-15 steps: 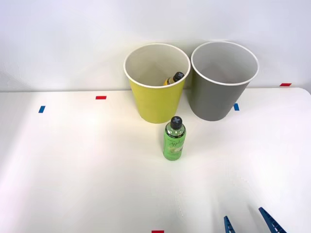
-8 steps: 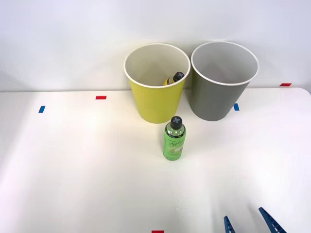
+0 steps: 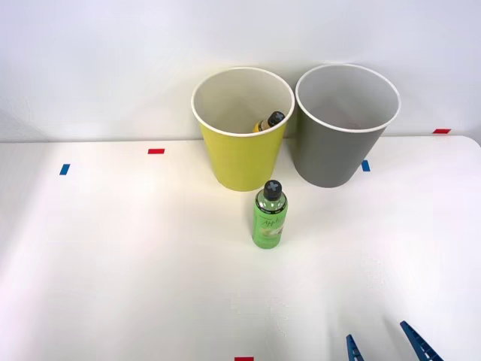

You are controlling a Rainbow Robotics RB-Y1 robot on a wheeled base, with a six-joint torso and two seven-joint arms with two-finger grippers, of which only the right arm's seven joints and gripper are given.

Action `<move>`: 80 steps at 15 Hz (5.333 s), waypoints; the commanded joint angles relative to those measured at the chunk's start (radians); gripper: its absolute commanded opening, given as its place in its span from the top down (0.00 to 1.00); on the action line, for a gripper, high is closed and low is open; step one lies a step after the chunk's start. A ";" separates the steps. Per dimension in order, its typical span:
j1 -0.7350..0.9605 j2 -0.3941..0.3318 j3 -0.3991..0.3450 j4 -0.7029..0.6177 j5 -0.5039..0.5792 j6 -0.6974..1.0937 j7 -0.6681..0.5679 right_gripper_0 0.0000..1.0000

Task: Put cans in the gray bin, plastic bottles in the light green bin

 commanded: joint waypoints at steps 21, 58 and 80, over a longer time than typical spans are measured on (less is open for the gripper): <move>-0.328 -0.367 0.414 -0.003 -0.549 0.057 0.508 0.00; -0.900 -0.175 0.511 0.225 -0.663 0.387 0.630 1.00; -0.779 -0.499 0.357 -0.489 -0.772 0.799 0.307 1.00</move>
